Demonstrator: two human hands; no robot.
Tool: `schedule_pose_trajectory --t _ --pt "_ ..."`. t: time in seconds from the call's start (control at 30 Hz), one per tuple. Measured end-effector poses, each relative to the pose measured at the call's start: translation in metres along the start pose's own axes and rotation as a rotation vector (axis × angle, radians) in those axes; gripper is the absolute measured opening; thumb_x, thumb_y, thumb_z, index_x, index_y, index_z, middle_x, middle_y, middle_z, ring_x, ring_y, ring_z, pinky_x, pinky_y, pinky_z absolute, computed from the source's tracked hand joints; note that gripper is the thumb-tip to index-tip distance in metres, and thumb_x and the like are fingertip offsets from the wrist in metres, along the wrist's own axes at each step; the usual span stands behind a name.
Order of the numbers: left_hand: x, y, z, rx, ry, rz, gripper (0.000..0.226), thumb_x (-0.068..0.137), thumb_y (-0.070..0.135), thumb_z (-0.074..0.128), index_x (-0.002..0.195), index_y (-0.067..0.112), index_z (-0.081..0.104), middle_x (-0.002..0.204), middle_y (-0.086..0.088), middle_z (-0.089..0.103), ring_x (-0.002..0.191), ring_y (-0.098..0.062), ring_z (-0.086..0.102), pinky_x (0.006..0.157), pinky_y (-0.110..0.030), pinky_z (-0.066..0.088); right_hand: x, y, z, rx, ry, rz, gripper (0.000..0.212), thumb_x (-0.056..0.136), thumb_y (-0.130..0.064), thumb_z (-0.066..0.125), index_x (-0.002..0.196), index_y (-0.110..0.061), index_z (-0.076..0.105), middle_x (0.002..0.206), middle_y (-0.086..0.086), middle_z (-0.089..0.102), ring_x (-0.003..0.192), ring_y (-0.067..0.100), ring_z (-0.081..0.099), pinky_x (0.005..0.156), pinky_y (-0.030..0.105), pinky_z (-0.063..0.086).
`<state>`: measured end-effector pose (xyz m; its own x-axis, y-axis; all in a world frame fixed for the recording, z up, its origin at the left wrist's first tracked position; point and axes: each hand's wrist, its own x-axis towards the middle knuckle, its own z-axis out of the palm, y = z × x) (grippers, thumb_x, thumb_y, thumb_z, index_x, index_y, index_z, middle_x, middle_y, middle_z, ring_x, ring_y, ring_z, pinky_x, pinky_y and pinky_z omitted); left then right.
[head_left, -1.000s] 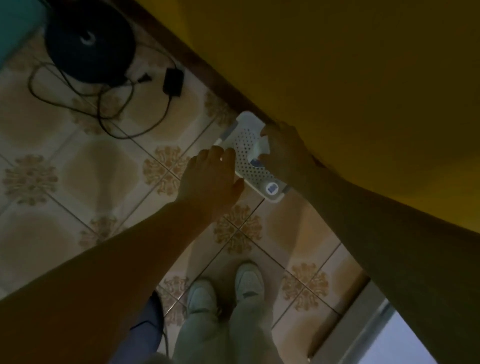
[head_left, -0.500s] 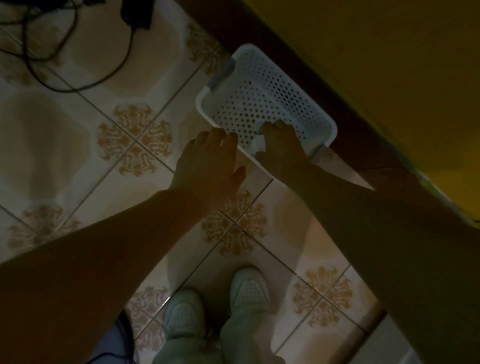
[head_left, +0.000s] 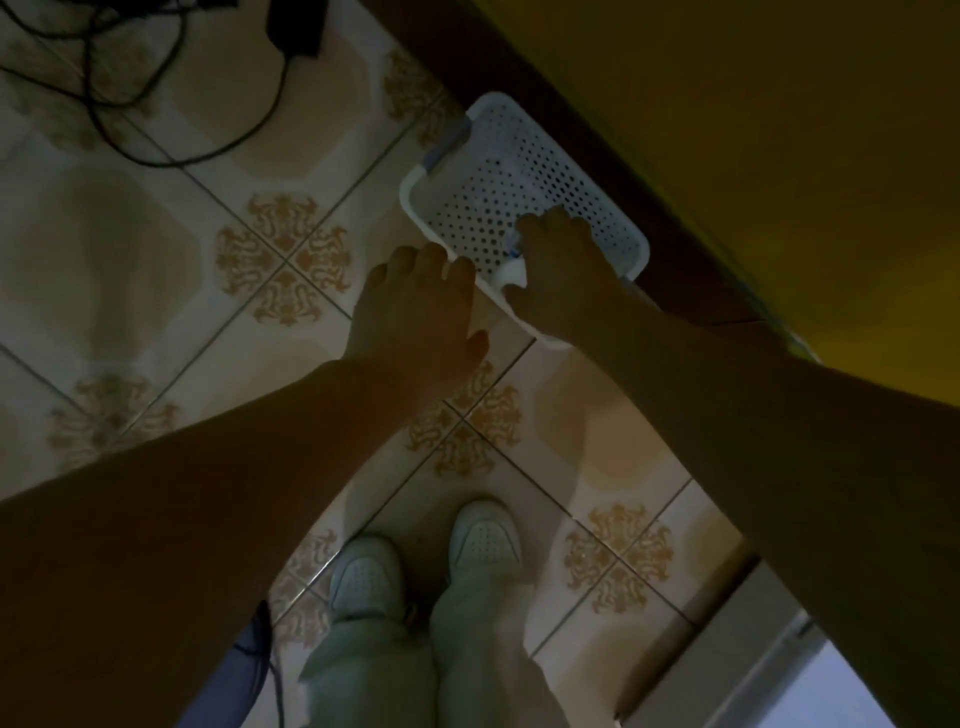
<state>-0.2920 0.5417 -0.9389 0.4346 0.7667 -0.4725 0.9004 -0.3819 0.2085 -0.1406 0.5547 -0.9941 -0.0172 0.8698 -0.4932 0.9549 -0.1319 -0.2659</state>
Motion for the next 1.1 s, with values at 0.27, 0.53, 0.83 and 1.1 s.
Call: schedule_pose_trajectory --t 0.27,0.53,0.83,1.1 --pt "-0.07 0.033 -0.12 -0.007 0.07 -0.025 0.055 0.09 0.043 0.05 0.133 0.011 0.039 0.135 -0.011 0.042 0.123 -0.029 0.039 0.1 -0.038 0.034 -0.054 -0.045 -0.157 -0.161 0.063 -0.119 0.054 0.095 -0.033 0.054 0.141 -0.01 0.035 0.138 0.017 0.04 0.126 0.033 0.041 0.101 0.04 0.036" --pt "-0.142 0.089 -0.315 0.009 0.279 0.005 0.05 0.093 0.044 0.048 0.13 0.012 0.039 0.131 -0.01 0.044 0.122 -0.029 0.04 0.1 -0.039 0.036 -0.128 -0.11 -0.395 -0.202 0.299 -0.159 0.045 0.095 -0.029 0.053 0.134 -0.011 0.042 0.132 0.016 0.043 0.119 0.035 0.044 0.086 0.04 0.04" --pt "-0.234 0.144 -0.519 0.045 0.473 0.026 0.056 0.093 0.048 0.046 0.135 0.013 0.038 0.136 -0.01 0.042 0.124 -0.03 0.04 0.1 -0.04 0.038 -0.261 -0.18 -0.629 -0.217 0.567 -0.171 0.04 0.091 -0.025 0.053 0.128 -0.011 0.049 0.127 0.014 0.048 0.119 0.033 0.046 0.086 0.037 0.042" --pt "-0.343 0.2 -0.623 0.112 0.587 0.065 0.055 0.092 0.051 0.045 0.134 0.015 0.039 0.134 -0.007 0.044 0.124 -0.028 0.041 0.097 -0.039 0.039 -0.422 -0.221 -0.73 -0.266 0.751 -0.138 0.042 0.09 -0.026 0.05 0.13 -0.014 0.046 0.127 0.011 0.047 0.117 0.031 0.047 0.083 0.035 0.039"
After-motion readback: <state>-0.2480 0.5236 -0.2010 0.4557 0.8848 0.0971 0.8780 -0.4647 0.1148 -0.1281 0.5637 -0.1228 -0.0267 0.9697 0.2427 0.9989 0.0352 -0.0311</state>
